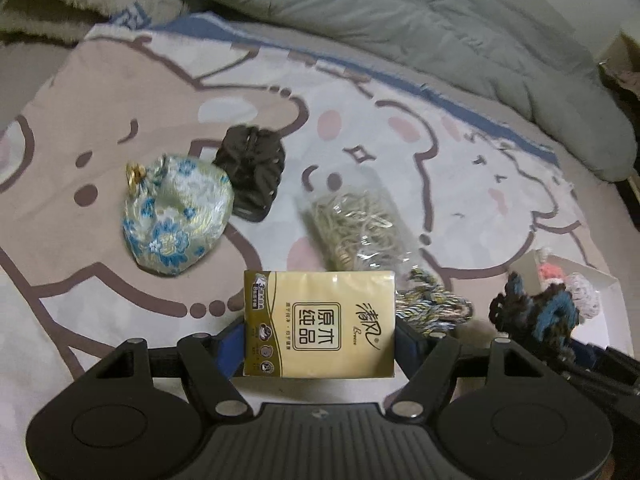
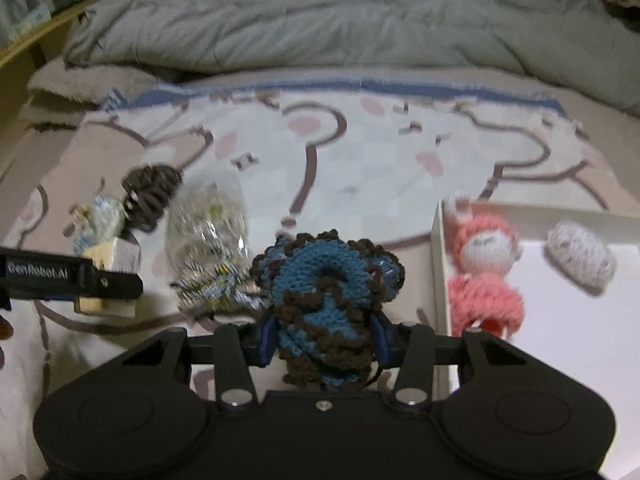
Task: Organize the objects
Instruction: 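Grasp the yellow tissue pack with the left tool while the right tool grasps the blue crocheted flower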
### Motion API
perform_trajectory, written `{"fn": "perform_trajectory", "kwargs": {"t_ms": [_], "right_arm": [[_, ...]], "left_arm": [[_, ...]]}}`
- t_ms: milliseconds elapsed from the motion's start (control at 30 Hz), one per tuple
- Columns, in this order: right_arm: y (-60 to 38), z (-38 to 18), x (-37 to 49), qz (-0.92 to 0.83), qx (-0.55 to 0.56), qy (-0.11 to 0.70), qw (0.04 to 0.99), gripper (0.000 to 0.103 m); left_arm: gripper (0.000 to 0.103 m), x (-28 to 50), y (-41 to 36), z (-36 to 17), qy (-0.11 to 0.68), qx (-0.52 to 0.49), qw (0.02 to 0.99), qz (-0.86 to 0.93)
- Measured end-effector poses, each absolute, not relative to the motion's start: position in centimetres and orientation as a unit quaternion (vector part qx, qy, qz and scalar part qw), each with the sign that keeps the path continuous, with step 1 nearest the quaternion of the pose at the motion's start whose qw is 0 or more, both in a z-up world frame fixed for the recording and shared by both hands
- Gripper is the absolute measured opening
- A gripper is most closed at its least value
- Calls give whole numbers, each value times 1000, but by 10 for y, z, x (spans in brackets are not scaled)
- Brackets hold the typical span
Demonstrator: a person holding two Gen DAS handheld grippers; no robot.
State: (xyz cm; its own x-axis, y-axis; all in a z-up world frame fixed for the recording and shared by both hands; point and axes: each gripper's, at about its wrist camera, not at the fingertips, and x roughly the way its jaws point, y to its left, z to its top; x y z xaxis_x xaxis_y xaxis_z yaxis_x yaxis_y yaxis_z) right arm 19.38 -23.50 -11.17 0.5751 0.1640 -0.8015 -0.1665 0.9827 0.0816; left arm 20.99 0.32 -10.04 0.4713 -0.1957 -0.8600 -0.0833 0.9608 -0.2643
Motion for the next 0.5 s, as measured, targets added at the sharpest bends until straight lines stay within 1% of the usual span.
{"fn": "perform_trajectory", "kwargs": {"t_ms": [233, 500], "right_arm": [[-239, -75, 180, 103, 2, 403, 909, 46], [-250, -46, 167, 110, 1, 358, 927, 46]], "left_arm": [[73, 191, -12, -67, 476, -99, 873, -46], [73, 175, -27, -32, 428, -81, 898, -59]]}}
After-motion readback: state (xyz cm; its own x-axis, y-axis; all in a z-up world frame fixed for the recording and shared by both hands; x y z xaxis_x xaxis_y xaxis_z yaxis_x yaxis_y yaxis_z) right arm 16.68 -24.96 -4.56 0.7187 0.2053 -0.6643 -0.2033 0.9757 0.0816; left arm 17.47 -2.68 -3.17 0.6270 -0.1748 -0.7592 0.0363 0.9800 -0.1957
